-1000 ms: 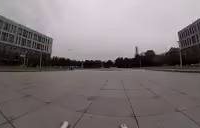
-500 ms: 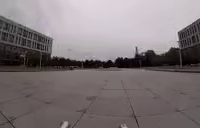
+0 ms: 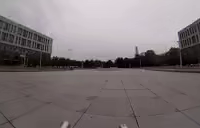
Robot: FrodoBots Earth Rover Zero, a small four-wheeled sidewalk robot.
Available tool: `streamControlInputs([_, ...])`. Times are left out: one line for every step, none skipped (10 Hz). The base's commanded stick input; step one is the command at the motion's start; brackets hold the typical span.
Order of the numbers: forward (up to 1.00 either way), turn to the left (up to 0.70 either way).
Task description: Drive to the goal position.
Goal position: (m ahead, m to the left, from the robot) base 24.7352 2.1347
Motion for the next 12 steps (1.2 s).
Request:
streamControlInputs([0.05, 0.00])
streamControlInputs([0.05, 0.00])
streamControlInputs([0.05, 0.00])
streamControlInputs([0.05, 0.00])
streamControlInputs([0.05, 0.00])
streamControlInputs([0.05, 0.00])
streamControlInputs([0.05, 0.00])
streamControlInputs([0.05, 0.00])
streamControlInputs([0.05, 0.00])
streamControlInputs([0.05, 0.00])
streamControlInputs([0.05, 0.00])
streamControlInputs([0.05, 0.00])
